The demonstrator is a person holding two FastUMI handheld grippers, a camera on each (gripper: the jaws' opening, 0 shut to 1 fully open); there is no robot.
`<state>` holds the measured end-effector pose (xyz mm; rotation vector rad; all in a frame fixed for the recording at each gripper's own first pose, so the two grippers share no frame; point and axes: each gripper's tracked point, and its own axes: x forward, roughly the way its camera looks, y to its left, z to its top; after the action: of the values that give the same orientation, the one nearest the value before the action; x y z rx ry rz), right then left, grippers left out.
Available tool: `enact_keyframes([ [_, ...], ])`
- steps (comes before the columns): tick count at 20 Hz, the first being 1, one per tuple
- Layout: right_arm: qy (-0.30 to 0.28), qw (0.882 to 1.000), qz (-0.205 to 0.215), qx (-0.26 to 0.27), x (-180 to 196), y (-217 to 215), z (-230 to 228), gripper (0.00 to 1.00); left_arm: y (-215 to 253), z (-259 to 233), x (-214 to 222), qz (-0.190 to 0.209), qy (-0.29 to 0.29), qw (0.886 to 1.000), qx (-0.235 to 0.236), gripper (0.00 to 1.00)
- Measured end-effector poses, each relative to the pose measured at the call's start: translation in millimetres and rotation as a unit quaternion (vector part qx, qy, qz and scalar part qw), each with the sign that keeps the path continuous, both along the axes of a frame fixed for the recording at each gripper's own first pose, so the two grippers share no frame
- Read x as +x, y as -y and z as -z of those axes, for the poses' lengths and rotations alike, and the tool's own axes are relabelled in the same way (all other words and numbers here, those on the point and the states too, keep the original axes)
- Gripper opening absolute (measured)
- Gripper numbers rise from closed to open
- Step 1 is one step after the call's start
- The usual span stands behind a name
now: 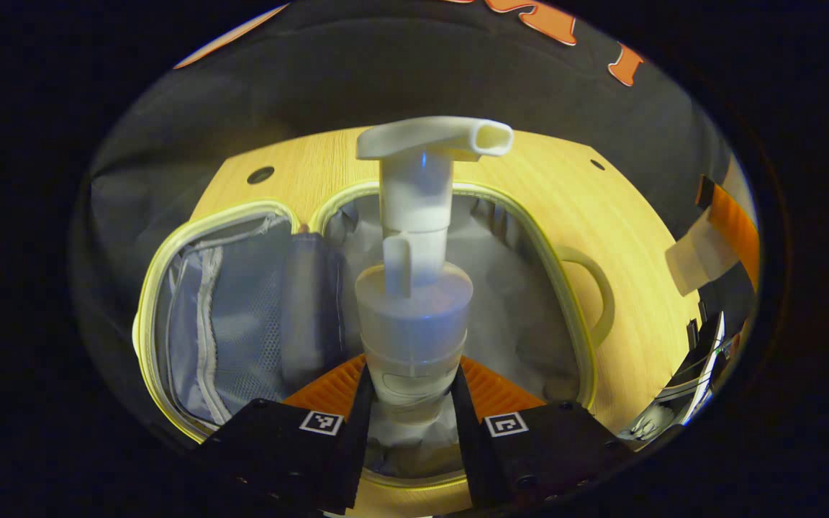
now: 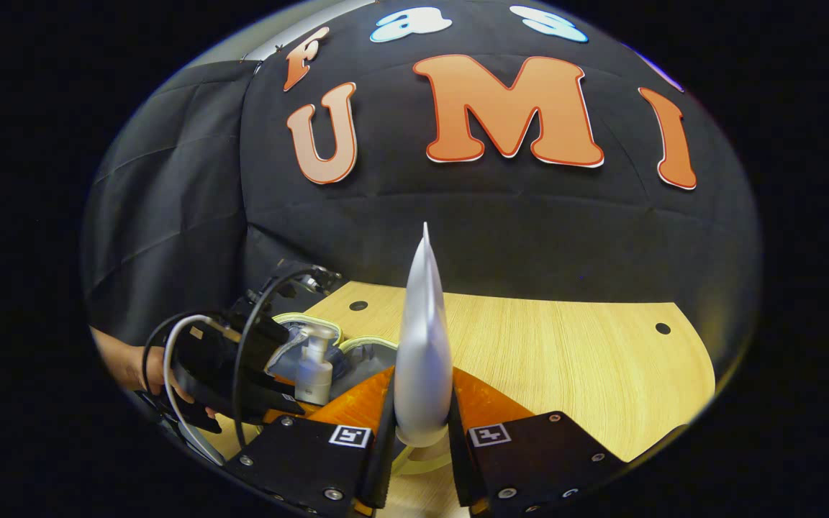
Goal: First open the suitcase, pack the skin care products into it, and then close the suitcase.
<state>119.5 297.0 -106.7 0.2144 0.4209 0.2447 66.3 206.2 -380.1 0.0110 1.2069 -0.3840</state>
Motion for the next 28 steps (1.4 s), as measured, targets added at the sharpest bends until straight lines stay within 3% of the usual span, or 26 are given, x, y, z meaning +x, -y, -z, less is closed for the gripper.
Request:
enact_keyframes([
  [2,-0.007,1.000,-0.003,0.003,1,-3,4,0.36,1,15,-6,-0.013,-0.034,0.999,0.007,0.57],
  [6,-0.025,1.000,-0.011,0.007,3,-10,14,0.36,1,32,10,-0.024,-0.047,0.998,0.027,0.57],
  [10,-0.055,0.998,-0.014,0.021,9,-20,29,0.36,9,47,3,-0.050,-0.068,0.996,0.017,0.59],
  [15,-0.088,0.995,-0.025,0.038,12,-35,45,0.36,0,20,15,-0.052,0.001,0.999,-0.010,0.65],
  [19,-0.121,0.991,-0.039,0.048,8,-49,62,0.36,-18,-21,19,-0.071,0.068,0.995,-0.022,0.76],
  [21,-0.144,0.987,-0.048,0.055,9,-66,73,0.36,-42,-39,26,-0.088,0.105,0.991,-0.013,0.83],
  [25,-0.200,0.976,-0.061,0.067,5,-91,101,0.36,-113,-76,42,-0.143,0.178,0.973,0.025,0.83],
  [28,-0.247,0.964,-0.058,0.081,0,-105,119,0.36,-172,-78,43,-0.177,0.189,0.964,0.054,0.83],
])
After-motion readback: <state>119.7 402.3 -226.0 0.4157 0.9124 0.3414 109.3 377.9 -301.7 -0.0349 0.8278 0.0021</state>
